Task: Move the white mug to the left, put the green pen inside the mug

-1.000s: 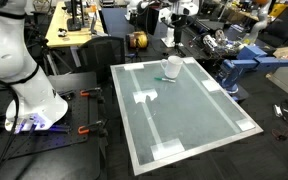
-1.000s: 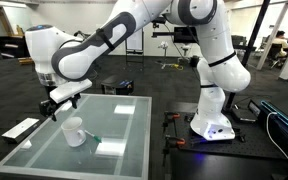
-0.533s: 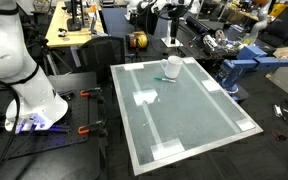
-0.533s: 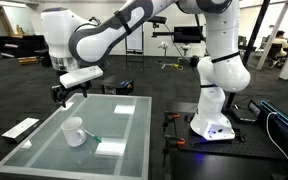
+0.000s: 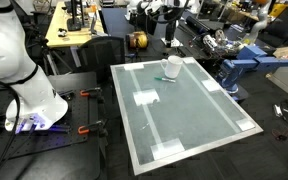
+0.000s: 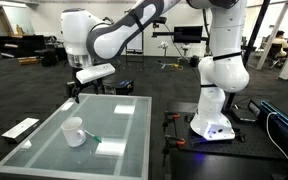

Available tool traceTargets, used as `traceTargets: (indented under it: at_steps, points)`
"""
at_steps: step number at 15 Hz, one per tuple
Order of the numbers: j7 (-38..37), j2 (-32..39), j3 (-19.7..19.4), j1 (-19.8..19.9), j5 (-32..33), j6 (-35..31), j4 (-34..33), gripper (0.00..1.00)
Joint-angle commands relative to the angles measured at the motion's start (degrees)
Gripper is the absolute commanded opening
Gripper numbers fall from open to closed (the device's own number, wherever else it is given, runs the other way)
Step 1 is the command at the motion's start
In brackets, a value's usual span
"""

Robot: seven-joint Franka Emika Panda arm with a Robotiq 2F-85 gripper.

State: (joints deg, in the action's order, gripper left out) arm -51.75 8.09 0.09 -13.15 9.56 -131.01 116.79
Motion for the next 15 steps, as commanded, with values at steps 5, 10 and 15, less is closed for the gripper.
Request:
traceTargets:
  at_steps: [5, 10, 15]
  points:
    - [3.66, -1.87, 2.68, 2.67, -3.85, -13.22, 10.90, 1.00]
    - [1.15, 0.01, 2.21, 2.17, -1.70, -10.85, 8.08, 1.00]
    - [0.72, 0.25, 2.25, 2.02, -1.39, -11.38, 7.98, 1.00]
